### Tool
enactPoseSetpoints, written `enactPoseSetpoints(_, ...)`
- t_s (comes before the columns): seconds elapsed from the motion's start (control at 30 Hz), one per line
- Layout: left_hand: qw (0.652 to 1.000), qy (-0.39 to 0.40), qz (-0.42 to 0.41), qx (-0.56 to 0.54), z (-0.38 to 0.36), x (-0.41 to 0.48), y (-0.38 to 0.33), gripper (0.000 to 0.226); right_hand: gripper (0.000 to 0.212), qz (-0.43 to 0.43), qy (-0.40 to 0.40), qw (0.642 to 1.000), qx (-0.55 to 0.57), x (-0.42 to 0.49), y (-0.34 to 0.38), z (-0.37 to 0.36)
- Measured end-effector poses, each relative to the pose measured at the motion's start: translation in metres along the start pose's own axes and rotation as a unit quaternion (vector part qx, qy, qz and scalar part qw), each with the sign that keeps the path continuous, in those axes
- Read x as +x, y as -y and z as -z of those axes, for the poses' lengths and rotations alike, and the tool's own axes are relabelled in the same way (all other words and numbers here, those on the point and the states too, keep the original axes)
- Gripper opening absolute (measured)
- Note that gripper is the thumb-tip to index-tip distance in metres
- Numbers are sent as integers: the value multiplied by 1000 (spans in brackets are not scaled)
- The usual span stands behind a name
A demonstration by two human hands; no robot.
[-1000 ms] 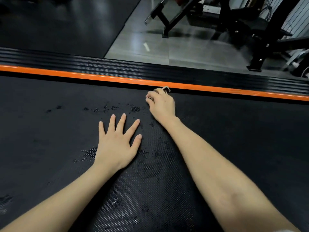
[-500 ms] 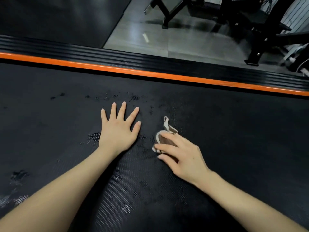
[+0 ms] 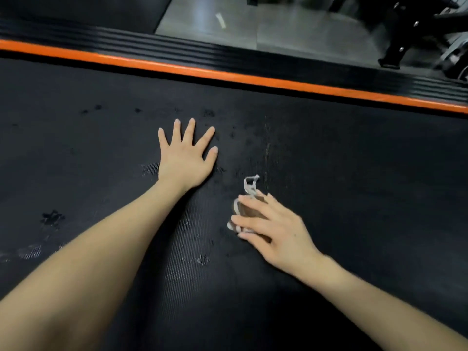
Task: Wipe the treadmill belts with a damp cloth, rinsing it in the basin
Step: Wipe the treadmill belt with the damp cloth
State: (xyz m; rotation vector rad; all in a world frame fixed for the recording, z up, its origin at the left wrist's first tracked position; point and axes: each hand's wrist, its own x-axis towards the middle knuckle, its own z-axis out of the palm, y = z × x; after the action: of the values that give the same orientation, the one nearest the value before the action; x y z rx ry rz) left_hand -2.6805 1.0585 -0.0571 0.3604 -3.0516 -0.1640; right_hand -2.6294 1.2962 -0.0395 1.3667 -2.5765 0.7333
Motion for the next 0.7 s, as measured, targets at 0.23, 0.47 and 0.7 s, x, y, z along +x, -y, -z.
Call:
enactPoseSetpoints(0.23,999,37,-5,-14,9,-3,-1,55,25,-165,-23,985,-36,63,-25,-14)
enactPoseSetpoints(0.47,999,24,-36,-13,18,-107,10,61,26,-55,33,998,23,-36,58,-4)
enactPoseSetpoints(0.7,999,13,-37,-23,14,-184,-1,59,24,-91,10,996,-18,-63,23,23)
